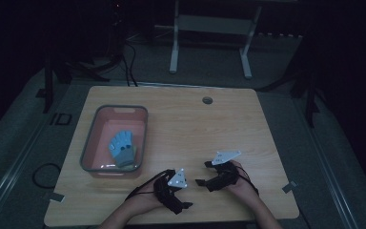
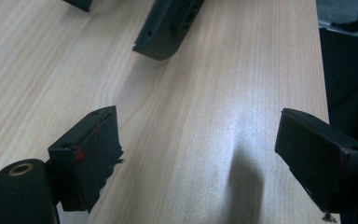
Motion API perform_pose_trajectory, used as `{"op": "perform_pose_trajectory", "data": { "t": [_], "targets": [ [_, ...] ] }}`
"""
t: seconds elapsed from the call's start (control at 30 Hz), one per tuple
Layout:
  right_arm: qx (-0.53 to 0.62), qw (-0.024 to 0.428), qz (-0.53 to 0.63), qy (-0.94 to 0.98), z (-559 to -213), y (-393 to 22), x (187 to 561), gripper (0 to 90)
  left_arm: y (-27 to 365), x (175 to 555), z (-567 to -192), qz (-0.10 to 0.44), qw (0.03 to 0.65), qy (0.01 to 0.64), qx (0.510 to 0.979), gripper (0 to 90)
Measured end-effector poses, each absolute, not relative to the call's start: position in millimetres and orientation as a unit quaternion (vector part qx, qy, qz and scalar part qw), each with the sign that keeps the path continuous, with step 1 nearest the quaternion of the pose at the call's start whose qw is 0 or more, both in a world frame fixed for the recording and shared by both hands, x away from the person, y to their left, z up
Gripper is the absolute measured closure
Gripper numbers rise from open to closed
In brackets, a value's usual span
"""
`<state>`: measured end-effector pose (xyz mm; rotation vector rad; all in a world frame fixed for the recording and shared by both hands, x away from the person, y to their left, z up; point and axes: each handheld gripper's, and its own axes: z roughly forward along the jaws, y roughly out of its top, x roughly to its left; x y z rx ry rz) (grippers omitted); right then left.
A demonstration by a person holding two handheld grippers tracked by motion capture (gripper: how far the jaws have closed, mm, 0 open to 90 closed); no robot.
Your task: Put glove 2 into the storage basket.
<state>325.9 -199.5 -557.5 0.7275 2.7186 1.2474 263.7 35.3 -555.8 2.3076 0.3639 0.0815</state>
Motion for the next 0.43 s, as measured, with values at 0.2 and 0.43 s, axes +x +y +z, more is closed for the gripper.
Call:
{"op": "perform_pose_trajectory", "data": {
  "t": [0.2,0.43],
  "targets": [
    [0.243,0.038,0.408,0.880,-558.1,-204.2,326.6,15.1,37.6,262.5,-555.7,0.037,0.398,0.147,0.905,14.4],
    [0.243,0.041,0.405,0.880,-559.1,-204.5,326.8,15.1,38.0,261.0,-556.4,0.038,0.402,0.146,0.903,14.4]
  ]
}}
